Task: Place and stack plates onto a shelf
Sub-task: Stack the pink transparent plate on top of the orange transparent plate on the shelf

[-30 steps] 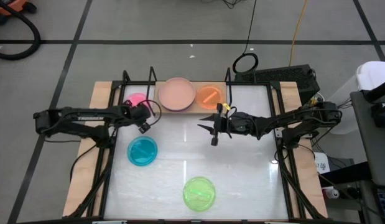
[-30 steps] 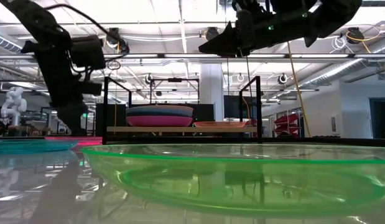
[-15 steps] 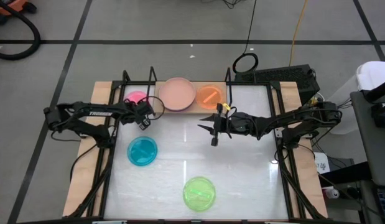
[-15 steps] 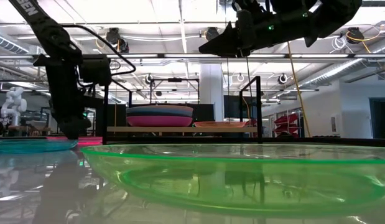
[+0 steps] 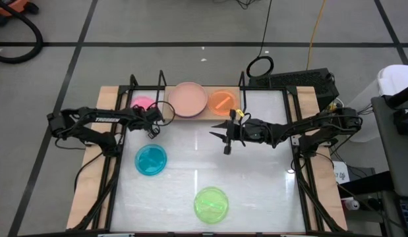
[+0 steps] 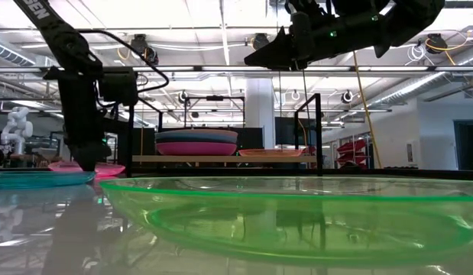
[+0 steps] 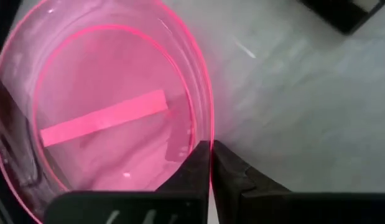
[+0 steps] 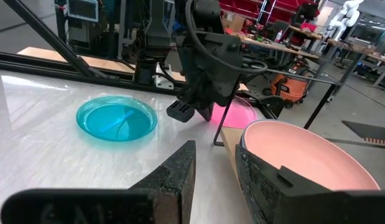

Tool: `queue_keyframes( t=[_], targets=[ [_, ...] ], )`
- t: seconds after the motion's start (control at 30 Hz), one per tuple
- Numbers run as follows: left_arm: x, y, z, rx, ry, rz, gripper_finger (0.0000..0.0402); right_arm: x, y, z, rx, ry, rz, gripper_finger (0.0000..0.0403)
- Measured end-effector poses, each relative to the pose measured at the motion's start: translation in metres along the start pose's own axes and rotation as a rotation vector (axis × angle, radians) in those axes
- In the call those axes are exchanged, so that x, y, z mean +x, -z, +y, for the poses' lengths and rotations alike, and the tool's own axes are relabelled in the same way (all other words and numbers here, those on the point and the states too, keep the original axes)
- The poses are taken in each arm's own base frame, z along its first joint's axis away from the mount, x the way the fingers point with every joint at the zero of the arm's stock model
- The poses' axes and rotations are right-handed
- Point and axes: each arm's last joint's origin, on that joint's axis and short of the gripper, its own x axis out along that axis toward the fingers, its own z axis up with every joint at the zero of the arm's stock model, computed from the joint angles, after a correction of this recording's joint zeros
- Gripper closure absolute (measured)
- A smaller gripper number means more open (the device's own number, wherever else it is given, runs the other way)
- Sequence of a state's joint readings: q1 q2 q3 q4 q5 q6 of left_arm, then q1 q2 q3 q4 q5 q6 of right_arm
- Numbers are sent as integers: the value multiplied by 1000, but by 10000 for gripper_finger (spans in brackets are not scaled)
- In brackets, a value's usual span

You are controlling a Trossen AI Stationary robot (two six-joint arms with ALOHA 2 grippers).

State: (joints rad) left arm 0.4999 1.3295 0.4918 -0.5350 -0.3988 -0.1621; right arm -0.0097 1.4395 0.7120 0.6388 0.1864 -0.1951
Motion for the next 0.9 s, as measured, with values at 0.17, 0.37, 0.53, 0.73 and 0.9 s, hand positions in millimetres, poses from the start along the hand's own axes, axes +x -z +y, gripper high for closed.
queue_keyframes(
  t=[0.17,0.37,0.53,0.73,0.9],
  targets=[
    [-17,-7,1,-53,3,23,398,0,0,0,0,0,0,307],
    [-47,-14,-2,-102,-82,-38,399,0,1,0,24,-2,7,307],
    [-82,-14,-7,-128,-146,-155,400,0,1,0,32,-3,14,307],
    [-110,-6,-7,-174,-233,-289,401,0,1,0,55,-5,6,307],
    [-118,-1,-6,-184,-274,-354,401,0,0,0,57,-4,-1,307]
  ],
)
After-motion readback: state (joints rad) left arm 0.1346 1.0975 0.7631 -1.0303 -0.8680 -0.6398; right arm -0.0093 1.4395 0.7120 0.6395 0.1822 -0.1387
